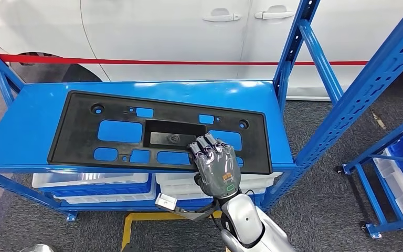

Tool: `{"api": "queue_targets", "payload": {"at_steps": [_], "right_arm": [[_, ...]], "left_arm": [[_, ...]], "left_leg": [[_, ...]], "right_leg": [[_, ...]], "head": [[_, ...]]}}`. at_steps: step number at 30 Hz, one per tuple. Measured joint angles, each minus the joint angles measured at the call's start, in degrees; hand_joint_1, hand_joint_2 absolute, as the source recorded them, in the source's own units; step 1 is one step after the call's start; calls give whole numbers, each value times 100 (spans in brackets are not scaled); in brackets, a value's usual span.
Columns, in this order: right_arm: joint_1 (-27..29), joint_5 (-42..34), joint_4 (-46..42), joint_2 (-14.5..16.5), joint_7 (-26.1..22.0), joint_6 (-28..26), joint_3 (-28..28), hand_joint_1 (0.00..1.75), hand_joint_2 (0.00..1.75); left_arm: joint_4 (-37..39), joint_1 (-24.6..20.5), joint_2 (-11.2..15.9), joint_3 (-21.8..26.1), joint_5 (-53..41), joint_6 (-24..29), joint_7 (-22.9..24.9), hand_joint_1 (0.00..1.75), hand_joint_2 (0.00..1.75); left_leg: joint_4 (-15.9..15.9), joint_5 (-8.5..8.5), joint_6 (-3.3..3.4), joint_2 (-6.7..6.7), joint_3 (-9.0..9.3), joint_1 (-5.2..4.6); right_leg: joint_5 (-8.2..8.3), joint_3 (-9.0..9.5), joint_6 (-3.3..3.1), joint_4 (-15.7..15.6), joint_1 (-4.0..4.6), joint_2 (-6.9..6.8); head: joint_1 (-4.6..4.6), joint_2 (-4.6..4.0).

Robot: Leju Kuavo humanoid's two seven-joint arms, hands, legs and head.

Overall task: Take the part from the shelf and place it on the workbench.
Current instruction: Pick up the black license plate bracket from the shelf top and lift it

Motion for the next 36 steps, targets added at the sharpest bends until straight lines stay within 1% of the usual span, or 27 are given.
{"api": "queue_targets", "payload": {"at_steps": [1, 3, 4, 5, 8, 9, 10, 11, 13, 14, 15, 16, 18, 19, 20, 22, 24, 25, 27, 28, 29, 30, 31, 32, 34, 35, 36], "right_arm": [[1, -3, 7, 1, -2, 0, 0, 175, 175], [-6, -11, 10, 5, -3, 0, -1, 175, 175], [-12, -16, 9, 9, -3, 0, -2, 175, 175], [-16, -18, 9, 13, -4, 0, -3, 175, 175], [-20, -23, 10, 19, -9, 1, -5, 175, 175], [-23, -29, 10, 19, -10, 2, -5, 175, 175], [-30, -38, 10, 18, -11, 3, -7, 175, 175], [-35, -49, 10, 17, -12, 4, -8, 175, 175], [-41, -68, 22, 17, -12, 8, -9, 175, 175], [-39, -73, 34, 16, -12, 9, -9, 175, 175], [-38, -77, 47, 15, -12, 10, -10, 175, 175], [-39, -78, 58, 15, -12, 11, -10, 175, 175], [-48, -78, 67, 15, -12, 11, -14, 175, 175], [-53, -78, 69, 16, -13, 11, -17, 175, 175], [-58, -78, 69, 16, -13, 11, -20, 175, 175], [-61, -78, 71, 17, -13, 11, -26, 175, 175], [-64, -78, 71, 19, -12, 11, -35, 175, 175], [-66, -78, 72, 23, -12, 11, -39, 175, 175], [-69, -78, 75, 34, -12, 12, -43, 175, 175], [-67, -78, 79, 39, -12, 13, -44, 175, 175], [-62, -79, 85, 42, -12, 14, -45, 175, 175], [-58, -79, 92, 42, -12, 14, -45, 175, 175], [-54, -80, 97, 42, -12, 14, -46, 175, 175], [-52, -82, 99, 42, -12, 14, -48, 175, 175], [-55, -85, 101, 44, -12, 13, -58, 175, 175], [-57, -90, 101, 45, -11, 12, -63, 175, 175], [-59, -93, 101, 47, -11, 11, -68, 175, 175]], "left_arm": [[0, 1, 0, 0, 1, 0, 2, 0, 175], [0, -8, 0, 0, 2, 1, 2, 0, 175], [0, -15, 0, 0, 2, 2, 1, 0, 175], [0, -22, 0, 0, 2, 3, -1, 0, 175], [0, -19, 2, 0, 3, 7, -1, 0, 175], [0, -18, 2, 0, 4, 8, 0, 0, 175], [0, -21, 1, 0, 4, 9, 1, 0, 175], [0, -26, 0, 0, 4, 9, 1, 0, 175], [0, -27, 0, 0, 4, 8, 1, 0, 175], [0, -24, 0, 0, 4, 8, 1, 0, 175], [0, -21, 0, 0, 4, 8, 1, 0, 175], [0, -20, 0, 0, 4, 8, 1, 0, 175], [0, -20, -1, 0, 5, 8, 1, 0, 175], [0, -21, -2, 0, 5, 8, 1, 0, 175], [0, -21, -4, 0, 7, 8, 1, 0, 175], [0, -24, -8, 0, 9, 8, 0, 0, 175], [0, -22, -8, 0, 12, 8, -1, 0, 175], [0, -18, -7, 0, 12, 9, -1, 0, 175], [0, -13, -7, 0, 13, 10, -2, 0, 175], [0, -11, -7, 0, 14, 10, -2, 0, 175], [0, -10, -7, 0, 15, 10, -2, 0, 175], [0, -8, -7, 0, 16, 10, -2, 0, 175], [0, -6, -7, 0, 19, 10, -2, 0, 175], [0, -6, -7, 0, 20, 10, -2, 0, 175], [0, -12, -7, 0, 22, 11, -4, 0, 175], [0, -16, -7, 0, 25, 12, -7, 0, 175], [0, -18, -6, 0, 27, 14, -9, 0, 175]], "left_leg": [[-188, 127, 11, 0, 135, -1], [-932, 432, 64, -3, 574, -10], [-1244, 521, 94, -6, 739, -24], [-1425, 555, 120, -10, 824, -40], [-1520, 614, 202, -5, 812, -55], [-1549, 656, 243, 4, 802, -43], [-1579, 700, 287, 14, 786, -29], [-1597, 737, 321, 24, 761, -18], [-1584, 782, 352, 32, 682, -25], [-1568, 799, 351, 36, 639, -27], [-1548, 815, 348, 39, 597, -27], [-1527, 826, 341, 39, 561, -27], [-1486, 843, 321, 36, 511, -28], [-1471, 855, 298, 35, 492, -32], [-1465, 874, 266, 34, 479, -35], [-1475, 927, 182, 34, 459, -37], [-1459, 906, 109, 26, 430, -35], [-1354, 795, 81, 23, 382, -33], [-801, 371, 36, 21, 168, -23], [-414, 147, 16, 22, 35, -20], [-90, 4, -1, 22, -63, -18], [72, -30, -14, 22, -80, -15], [9, 45, -19, 23, 15, -12], [-266, 196, -15, 23, 216, -7], [-1081, 446, 16, 19, 723, -11], [-1365, 503, 42, 13, 887, -21], [-1521, 511, 66, 7, 964, -34]], "right_leg": [[6, -14, 3, 13, 3, 2], [13, -33, 16, 43, 9, 7], [21, -49, 34, 60, 16, 10], [35, -68, 60, 72, 21, 12], [78, -110, 169, 73, 17, 17], [21, -132, 202, 117, 14, 19], [-109, -185, 230, 251, 11, 22], [-309, -278, 254, 496, 3, 23], [-737, -527, 293, 1206, -13, 23], [-847, -606, 308, 1482, -21, 21], [-853, -598, 317, 1585, -30, 21], [-754, -477, 317, 1460, -38, 20], [-478, -8, 288, 730, -47, 19], [-384, 202, 267, 376, -34, 21], [-341, 330, 246, 139, -18, 24], [-309, 365, 211, 15, 18, 31], [-246, 338, 137, -35, -11, 22], [-205, 317, 87, -60, -29, 15], [-132, 246, 18, -79, -42, 1], [-103, 197, 3, -70, -40, -4], [-78, 149, 2, -60, -37, -9], [-54, 104, 5, -48, -35, -11], [-33, 65, 14, -35, -35, -12], [-17, 35, 25, -20, -36, -10], [10, -10, 58, 15, -30, -8], [27, -26, 86, 25, -23, -8], [50, -42, 120, 30, -17, -7]], "head": [[0, 0], [1, 0], [2, 0], [2, 0], [2, 0], [4, 0], [5, 0], [8, 0], [8, 0], [8, 0], [7, 0], [8, 0], [8, 0], [5, 0], [7, 0], [5, 0], [5, 0], [4, 0], [0, 0], [-1, 0], [-1, 0], [-1, 0], [-1, 0], [-1, 0], [-1, 0], [-1, 0], [-1, 0]]}}
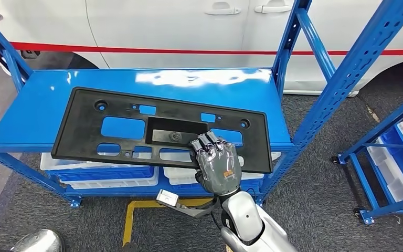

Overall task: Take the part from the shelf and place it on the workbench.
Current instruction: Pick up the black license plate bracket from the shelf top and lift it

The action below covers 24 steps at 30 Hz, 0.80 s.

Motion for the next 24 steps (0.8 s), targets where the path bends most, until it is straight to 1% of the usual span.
{"api": "queue_targets", "payload": {"at_steps": [1, 2, 3, 4, 5, 6, 7, 8, 9, 10, 11, 12, 13, 14, 15, 16, 17, 18, 19, 20, 21, 22, 23, 24], "right_arm": [[-1, -4, 0, 1, 1, -1, -3, 175, 175], [-1, -7, 0, 1, 1, -1, -3, 175, 175], [0, -7, 0, 1, 1, -1, -7, 175, 175], [-1, -9, 0, 0, 1, -1, -12, 175, 175], [-2, -13, 0, -1, 1, -1, -17, 175, 175], [1, -16, 0, -2, 1, -1, -22, 175, 175], [5, -20, 0, -4, 0, -1, -24, 175, 175], [12, -22, 1, -6, -1, -1, -25, 175, 175], [19, -23, 1, -8, -1, -1, -25, 175, 175], [23, -25, 2, -9, -1, -1, -26, 175, 175], [23, -29, 2, -10, -1, -1, -28, 175, 175], [21, -34, 2, -10, -1, -1, -31, 175, 175], [18, -43, 2, -10, -2, -1, -34, 175, 175], [15, -54, 1, -10, -4, -1, -38, 175, 175], [14, -65, 1, -10, -8, -1, -41, 175, 175], [13, -76, 0, -9, -10, -1, -44, 175, 175], [13, -85, 0, -9, -13, -1, -47, 175, 175], [12, -90, 0, -7, -13, -1, -50, 175, 175], [11, -94, 0, -2, -15, 0, -52, 175, 175], [8, -100, 0, 3, -17, 0, -55, 175, 175], [6, -106, 0, 9, -20, 0, -56, 175, 175], [6, -115, 1, 14, -25, 0, -56, 175, 175], [9, -121, 1, 17, -29, -1, -56, 175, 175], [13, -126, 2, 19, -34, -1, -56, 175, 175]], "left_arm": [[0, 0, 2, 0, 2, 2, -2, 0, 175], [0, 3, 4, 1, 5, 4, -3, 0, 175], [0, 3, 5, 1, 5, 5, -2, 0, 175], [0, 2, 7, 1, 4, 7, -2, 0, 175], [0, -1, 7, 1, 3, 7, -1, 0, 175], [0, -4, 6, 1, 1, 7, -1, 0, 175], [0, -3, 6, 0, -1, 7, -1, 0, 175], [0, 0, 7, 0, -2, 7, -1, 0, 175], [0, 4, 7, 1, -3, 7, -1, 0, 175], [0, 6, 7, 1, -4, 7, -1, 0, 175], [0, 7, 7, 1, -4, 7, -1, 0, 175], [0, 8, 6, 1, -5, 7, -1, 0, 175], [0, 7, 5, 0, -5, 7, -1, 0, 175], [0, 6, 3, 0, -5, 7, -2, 0, 175], [0, 5, 1, 0, -5, 9, -2, 0, 175], [0, 3, -3, 0, -5, 10, -3, 0, 175], [0, 2, -5, 0, -5, 11, -3, 0, 175], [0, 2, -5, 1, -5, 13, -3, 0, 175], [0, 4, -5, 1, -4, 13, -3, 0, 175], [0, 6, -4, 1, -3, 14, -3, 0, 175], [0, 8, -3, 1, -2, 15, -3, 0, 175], [0, 8, -3, 1, 0, 16, -3, 0, 175], [0, 9, -3, 1, 1, 16, -3, 0, 175], [0, 10, -3, 1, 2, 16, -3, 0, 175]], "left_leg": [[-29, 5, 24, -5, 4, -14], [-41, 33, 60, -5, -14, -6], [-65, 65, 102, 3, -30, 6], [-84, 106, 154, 13, -54, 19], [-102, 149, 206, 23, -86, 32], [-103, 183, 241, 34, -128, 33], [-95, 211, 261, 38, -176, 30], [-80, 236, 268, 42, -225, 27], [-59, 258, 266, 45, -276, 24], [-33, 274, 260, 46, -325, 23], [-3, 285, 253, 45, -367, 22], [28, 292, 245, 44, -398, 22], [51, 301, 229, 43, -426, 17], [66, 317, 202, 42, -444, 13], [72, 338, 167, 42, -458, 10], [68, 366, 125, 42, -472, 9], [60, 395, 83, 41, -476, 6], [66, 392, 49, 37, -490, 10], [124, 320, 19, 32, -525, 10], [268, 177, -4, 27, -586, 11], [528, -41, -23, 24, -686, 19], [874, -280, -42, 23, -807, 19], [1235, -468, -60, 22, -919, 23], [1506, -571, -76, 23, -984, 25]], "right_leg": [[27, -12, 41, -5, 5, 1], [50, -19, 81, -12, 10, 3], [30, -37, 116, 6, 7, 9], [-60, -76, 146, 85, 5, 13], [-232, -153, 169, 273, 4, 18], [-469, -265, 188, 577, -6, 21], [-705, -395, 203, 949, -9, 20], [-876, -505, 216, 1300, -14, 20], [-940, -546, 225, 1511, -20, 20], [-888, -482, 225, 1510, -25, 20], [-749, -304, 215, 1283, -29, 19], [-586, -51, 196, 898, -31, 19], [-488, 192, 173, 504, -22, 20], [-416, 361, 148, 207, -5, 22], [-396, 441, 126, 41, 14, 24], [-398, 443, 109, -3, 33, 26], [-358, 420, 82, -12, 38, 26], [-327, 404, 47, -38, 22, 19], [-285, 382, 1, -61, 5, 13], [-239, 354, -51, -87, -13, 4], [-196, 316, -87, -100, -24, -4], [-161, 264, -110, -97, -20, -6], [-128, 208, -118, -88, -16, -11], [-95, 153, -114, -75, -12, -13]], "head": [[1, 0], [2, 0], [2, 0], [5, 0], [6, 0], [8, 0], [9, 0], [8, 0], [9, 0], [9, 0], [9, 0], [9, 0], [9, 0], [9, 0], [8, 0], [8, 0], [8, 0], [8, 0], [5, 0], [2, 0], [0, 0], [-3, 0], [-3, 0], [-3, 0]]}}
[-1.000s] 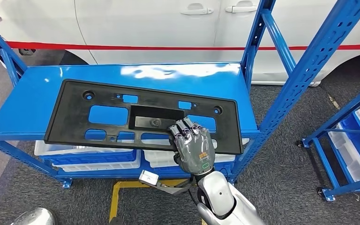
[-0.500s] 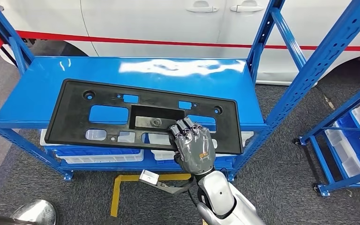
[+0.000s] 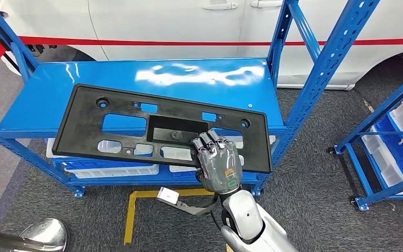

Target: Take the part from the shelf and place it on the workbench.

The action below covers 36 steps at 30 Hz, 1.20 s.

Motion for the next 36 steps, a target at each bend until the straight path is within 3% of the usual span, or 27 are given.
{"api": "queue_targets", "payload": {"at_steps": [1, 2, 5, 7, 10, 12, 14, 15, 16, 17, 19, 21, 22, 24, 26, 28, 30, 31, 32, 36], "right_arm": [[4, -2, 1, 0, -5, 0, 0, 175, 175], [6, -3, 1, 0, -8, 0, 0, 175, 175], [5, -14, -1, 6, -12, -1, -2, 175, 175], [3, -20, -2, 14, -19, -3, -4, 175, 175], [4, -40, -1, 15, -39, -7, -7, 175, 175], [-1, -57, -1, 13, -44, -7, -11, 175, 175], [5, -67, 0, 13, -49, -6, -13, 175, 175], [13, -73, 4, 12, -51, -5, -13, 175, 175], [21, -84, 10, 11, -54, -4, -13, 175, 175], [24, -96, 18, 11, -56, -3, -13, 175, 175], [21, -120, 28, 13, -62, -2, -13, 175, 175], [13, -150, 29, 16, -69, -2, -14, 175, 175], [8, -169, 29, 17, -73, -1, -14, 175, 175], [5, -210, 29, 22, -78, 4, -15, 175, 175], [0, -265, 29, 30, -92, 15, -15, 175, 175], [-6, -331, 30, 43, -125, 28, -15, 175, 175], [-6, -379, 39, 50, -154, 40, -15, 175, 175], [-5, -392, 48, 50, -161, 44, -15, 175, 175], [-4, -398, 59, 50, -166, 46, -15, 175, 175], [-5, -403, 77, 50, -168, 46, -15, 175, 175]], "left_arm": [[0, 2, 0, 0, 1, 0, 0, 0, 175], [0, 3, 0, 0, 1, 0, 0, 0, 175], [0, -7, 0, -1, -1, 1, -1, 0, 175], [0, -11, 0, -1, -1, 2, -3, 0, 175], [0, -5, -1, 1, 1, 3, -3, 0, 175], [0, -13, -4, 1, 0, 4, -2, 0, 175], [0, -15, -4, 0, -1, 4, -2, 0, 175], [0, -11, -4, 1, -1, 4, -2, 0, 175], [0, -7, -4, 1, -1, 4, -2, 0, 175], [0, -5, -4, 2, -1, 4, -2, 0, 175], [0, -5, -5, 1, -1, 4, -2, 0, 175], [0, -5, -6, 0, -1, 4, -3, 0, 175], [0, -6, -7, -1, 0, 4, -4, 0, 175], [0, -7, -7, -1, 1, 4, -4, 0, 175], [0, -3, -4, 1, 2, 4, -4, 0, 175], [0, 0, -2, 2, 3, 5, -4, 0, 175], [0, 1, -2, 1, 2, 6, -3, 0, 175], [0, 3, -2, 0, -1, 7, -2, 0, 175], [0, 5, -2, -1, -4, 7, 0, 0, 175], [0, 8, -2, -1, -11, 7, 4, 0, 175]], "left_leg": [[84, 16, -8, 0, 29, 2], [-46, 130, -8, 1, 163, 4], [-1172, 482, 46, -6, 891, -7], [-1522, 492, 98, -19, 1074, -34], [-1577, 600, 206, -7, 1021, -20], [-1618, 704, 295, 17, 942, 8], [-1598, 781, 334, 30, 819, -5], [-1577, 813, 337, 34, 754, -9], [-1550, 841, 336, 37, 687, -13], [-1519, 863, 330, 38, 626, -14], [-1454, 891, 310, 34, 531, -15], [-1420, 930, 259, 32, 475, -21], [-1417, 958, 225, 33, 461, -22], [-1436, 1021, 145, 32, 450, -26], [-1357, 926, 79, 16, 396, -25], [-910, 524, 26, 4, 226, -14], [-190, 93, -19, 5, 1, -8], [66, 13, -34, 6, -49, -7], [139, 50, -40, 6, -9, -7], [-99, 298, -35, 6, 234, -7]], "right_leg": [[30, -54, 6, 14, 3, -2], [55, -102, 16, 32, 3, -2], [109, -197, 68, 94, 10, 4], [161, -229, 134, 108, 19, 5], [178, -274, 246, 129, 21, 16], [-139, -407, 294, 446, 18, 29], [-613, -633, 323, 1137, 9, 33], [-749, -711, 334, 1446, 7, 32], [-773, -714, 339, 1602, 7, 32], [-691, -612, 335, 1545, 7, 32], [-432, -151, 298, 880, 11, 32], [-329, 235, 244, 245, 43, 36], [-332, 305, 221, 100, 63, 38], [-273, 282, 165, 65, 76, 40], [-187, 234, 74, 17, 41, 27], [-91, 152, -2, -14, 20, 12], [-11, 36, -24, -10, 28, 7], [27, -22, -23, -3, 32, 5], [62, -77, -17, 7, 33, 5], [111, -159, -3, 28, 33, 5]], "head": [[-1, 0], [-1, 0], [2, 0], [2, 0], [3, 0], [11, 0], [16, 0], [15, 0], [15, 0], [14, 0], [14, 0], [14, 0], [13, 0], [13, 0], [9, 0], [3, 0], [-1, 0], [-1, 0], [-2, 0], [-2, 0]]}}
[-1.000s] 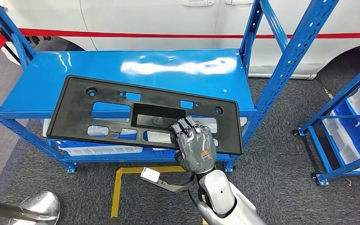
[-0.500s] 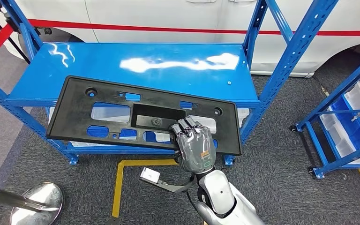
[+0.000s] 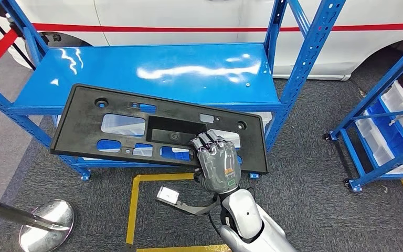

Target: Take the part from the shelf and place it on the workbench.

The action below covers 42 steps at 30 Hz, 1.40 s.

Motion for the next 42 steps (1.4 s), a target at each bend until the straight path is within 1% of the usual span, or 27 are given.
{"api": "queue_targets", "payload": {"at_steps": [1, 3, 5, 7, 8, 10, 12, 13, 14, 15, 17, 19, 21, 23, 24, 25, 27, 28, 29, 30, 31, 33, 35, 38, 39, 40, 42], "right_arm": [[0, 0, 0, 0, 0, 0, 0, 175, 175], [0, 0, 1, 0, 0, 0, 0, 175, 175], [-7, -12, 2, 5, -6, 0, 0, 175, 175], [-14, -39, 1, 10, -18, 1, 0, 175, 175], [-16, -55, 1, 10, -23, 1, -1, 175, 175], [-25, -85, 2, 9, -28, 3, -2, 175, 175], [-29, -98, 9, 7, -33, 7, -2, 175, 175], [-27, -101, 19, 4, -33, 10, -2, 175, 175], [-25, -104, 30, 2, -33, 13, -2, 175, 175], [-24, -108, 40, 1, -33, 15, -3, 175, 175], [-32, -114, 48, 2, -33, 17, -4, 175, 175], [-42, -116, 48, 5, -37, 16, -4, 175, 175], [-46, -122, 48, 9, -41, 15, -4, 175, 175], [-47, -137, 48, 9, -44, 16, -4, 175, 175], [-48, -147, 48, 10, -47, 16, -4, 175, 175], [-49, -156, 48, 11, -50, 17, -4, 175, 175], [-48, -174, 52, 13, -59, 18, -4, 175, 175], [-45, -184, 56, 13, -67, 17, -4, 175, 175], [-42, -191, 61, 13, -75, 17, -4, 175, 175], [-40, -196, 66, 13, -82, 17, -4, 175, 175], [-38, -199, 68, 13, -86, 17, -4, 175, 175], [-38, -201, 69, 13, -87, 17, -4, 175, 175], [-38, -205, 68, 13, -90, 16, -4, 175, 175], [-35, -212, 68, 12, -96, 15, -5, 175, 175], [-35, -215, 68, 11, -96, 15, -7, 175, 175], [-35, -217, 68, 10, -97, 14, -9, 175, 175], [-31, -225, 69, 7, -100, 13, -11, 175, 175]], "left_arm": [[0, 0, 0, 0, 0, 0, 0, 0, 175], [0, -3, 0, 0, -1, 1, 0, 0, 175], [0, -13, 2, -2, -3, 5, 0, 0, 175], [0, -16, 3, -4, -4, 8, -1, 0, 175], [0, -15, 2, -5, -4, 8, -2, 0, 175], [0, -21, -1, -9, -5, 9, -6, 0, 175], [0, -26, 0, -20, -7, 9, -9, 0, 175], [0, -24, 0, -25, -7, 9, -9, 0, 175], [0, -21, 0, -30, -7, 9, -9, 0, 175], [0, -19, -1, -33, -7, 9, -9, 0, 175], [0, -18, -2, -41, -7, 9, -9, 0, 175], [0, -21, -3, -50, -10, 9, -8, 0, 175], [0, -24, -4, -63, -14, 10, -7, 0, 175], [0, -22, -3, -74, -14, 14, -3, 0, 175], [0, -19, -2, -77, -14, 16, -1, 0, 175], [0, -17, -1, -78, -14, 17, 2, 0, 175], [0, -14, 0, -80, -14, 17, 2, 0, 175], [0, -13, 0, -80, -14, 17, 2, 0, 175], [0, -11, 0, -80, -13, 17, 2, 0, 175], [0, -10, 0, -80, -13, 17, 2, 0, 175], [0, -11, 0, -80, -12, 18, 2, 0, 175], [0, -19, 1, -81, -11, 19, 2, 0, 175], [0, -24, 1, -82, -10, 21, 3, 0, 175], [0, -13, 6, -81, 1, 28, 8, 0, 175], [0, -16, 7, -81, 3, 29, 5, 0, 175], [0, -20, 8, -81, 5, 30, -1, 0, 175], [0, -28, 7, -82, 4, 31, -14, 0, 175]], "left_leg": [[-40, 20, 1, 0, 27, 0], [-368, 147, 15, 0, 242, 0], [-1066, 229, 76, -7, 657, -30], [-1519, 252, 177, -7, 883, -46], [-1542, 297, 226, 4, 862, -35], [-1585, 400, 335, 29, 783, -7], [-1571, 480, 381, 38, 657, -16], [-1558, 517, 382, 40, 595, -19], [-1542, 550, 378, 41, 533, -20], [-1520, 579, 369, 41, 474, -20], [-1459, 615, 344, 38, 377, -20], [-1405, 649, 294, 38, 306, -30], [-1400, 704, 217, 40, 270, -33], [-1388, 701, 141, 33, 235, -30], [-1302, 599, 111, 27, 190, -27], [-1112, 417, 86, 22, 112, -23], [-437, -55, 44, 18, -116, -8], [-88, -221, 24, 19, -217, -3], [131, -281, 8, 19, -252, 2], [146, -232, -2, 20, -185, 9], [-60, -99, -6, 20, -13, 17], [-856, 138, 13, 15, 517, 26], [-1360, 205, 62, 0, 807, 2], [-1426, 269, 159, 0, 753, -7], [-1443, 310, 208, 7, 720, 4], [-1465, 357, 261, 15, 679, 16], [-1479, 440, 327, 25, 578, 19]], "right_leg": [[2, -3, 1, 2, 0, 0], [16, -21, 11, 12, 0, 2], [85, -65, 85, 29, 7, 2], [162, -104, 186, 32, 14, 2], [131, -125, 222, 59, 10, 9], [-197, -259, 278, 389, 2, 23], [-680, -490, 314, 1085, -18, 28], [-811, -568, 328, 1396, -25, 28], [-824, -573, 338, 1559, -32, 27], [-730, -478, 339, 1519, -38, 27], [-454, -15, 305, 866, -45, 27], [-372, 392, 253, 191, -19, 30], [-386, 471, 211, 1, 16, 32], [-309, 432, 141, -44, -7, 24], [-260, 403, 94, -66, -25, 15], [-210, 364, 52, -85, -42, 6], [-132, 256, 7, -74, -39, -9], [-99, 195, 3, -57, -36, -13], [-68, 134, 7, -38, -35, -15], [-40, 74, 16, -14, -35, -16], [-19, 24, 28, 12, -37, -14], [16, -58, 68, 72, -36, -11], [60, -111, 132, 112, -26, -8], [131, -149, 241, 113, -21, 1], [73, -182, 268, 154, -24, 8], [-68, -240, 292, 279, -28, 16], [-539, -440, 323, 834, -38, 24]], "head": [[0, 0], [0, 0], [1, 0], [3, 0], [4, 0], [8, 0], [11, 0], [11, 0], [11, 0], [11, 0], [11, 0], [10, 0], [9, 0], [9, 0], [7, 0], [5, 0], [3, 0], [2, 0], [2, 0], [2, 0], [2, 0], [2, 0], [4, 0], [5, 0], [8, 0], [10, 0], [14, 0]]}}
